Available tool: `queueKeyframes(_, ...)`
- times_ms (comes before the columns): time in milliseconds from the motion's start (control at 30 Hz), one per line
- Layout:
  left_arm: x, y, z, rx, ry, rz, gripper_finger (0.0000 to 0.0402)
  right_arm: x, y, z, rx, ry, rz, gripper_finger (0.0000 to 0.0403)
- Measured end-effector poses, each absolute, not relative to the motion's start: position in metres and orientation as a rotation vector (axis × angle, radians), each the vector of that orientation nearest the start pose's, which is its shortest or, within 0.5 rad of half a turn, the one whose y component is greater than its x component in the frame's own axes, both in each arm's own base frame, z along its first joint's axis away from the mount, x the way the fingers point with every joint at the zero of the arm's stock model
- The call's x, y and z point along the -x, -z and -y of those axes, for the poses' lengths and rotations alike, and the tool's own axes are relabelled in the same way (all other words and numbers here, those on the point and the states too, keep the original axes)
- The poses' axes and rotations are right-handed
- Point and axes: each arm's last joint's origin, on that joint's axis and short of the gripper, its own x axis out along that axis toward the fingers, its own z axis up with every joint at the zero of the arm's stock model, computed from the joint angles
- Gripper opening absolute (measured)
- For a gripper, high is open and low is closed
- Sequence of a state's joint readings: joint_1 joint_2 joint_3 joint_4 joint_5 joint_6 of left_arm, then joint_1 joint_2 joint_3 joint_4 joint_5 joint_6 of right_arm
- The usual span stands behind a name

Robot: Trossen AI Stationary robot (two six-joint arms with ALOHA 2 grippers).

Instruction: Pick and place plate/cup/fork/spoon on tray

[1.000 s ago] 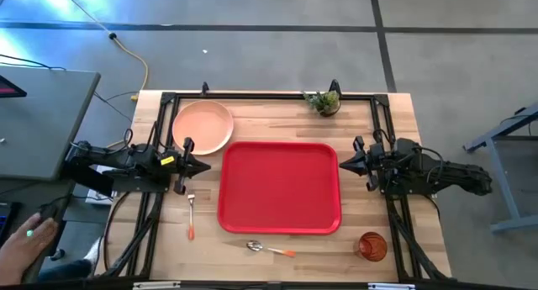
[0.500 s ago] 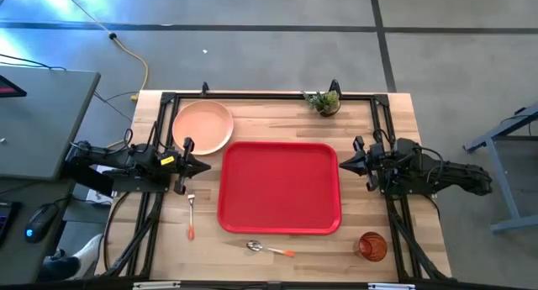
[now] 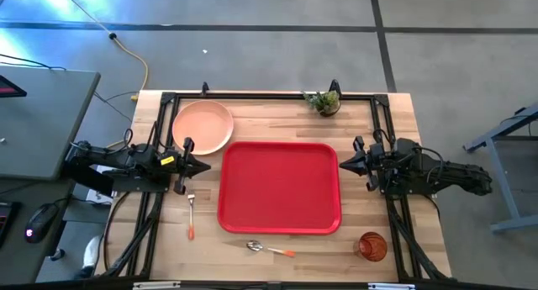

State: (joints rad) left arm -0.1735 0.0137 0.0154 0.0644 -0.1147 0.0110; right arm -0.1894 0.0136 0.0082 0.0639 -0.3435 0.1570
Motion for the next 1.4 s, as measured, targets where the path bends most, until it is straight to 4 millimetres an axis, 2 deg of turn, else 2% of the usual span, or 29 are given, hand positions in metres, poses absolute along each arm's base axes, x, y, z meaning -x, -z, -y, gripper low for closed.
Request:
queueKeyframes(1300, -0.0963, -0.1740, 0.0135, -0.001, 0.058, 0.066, 0.0003, -0.0963, -0.1713, 0.0085, -0.141, -0.158, 0.044, 0.0000)
queueKeyframes(1400, -0.0962, -0.1755, 0.0122, 0.003, 0.012, 0.082, 0.0003, -0.0963, -0.1712, 0.0085, -0.141, -0.159, 0.044, 0.0000)
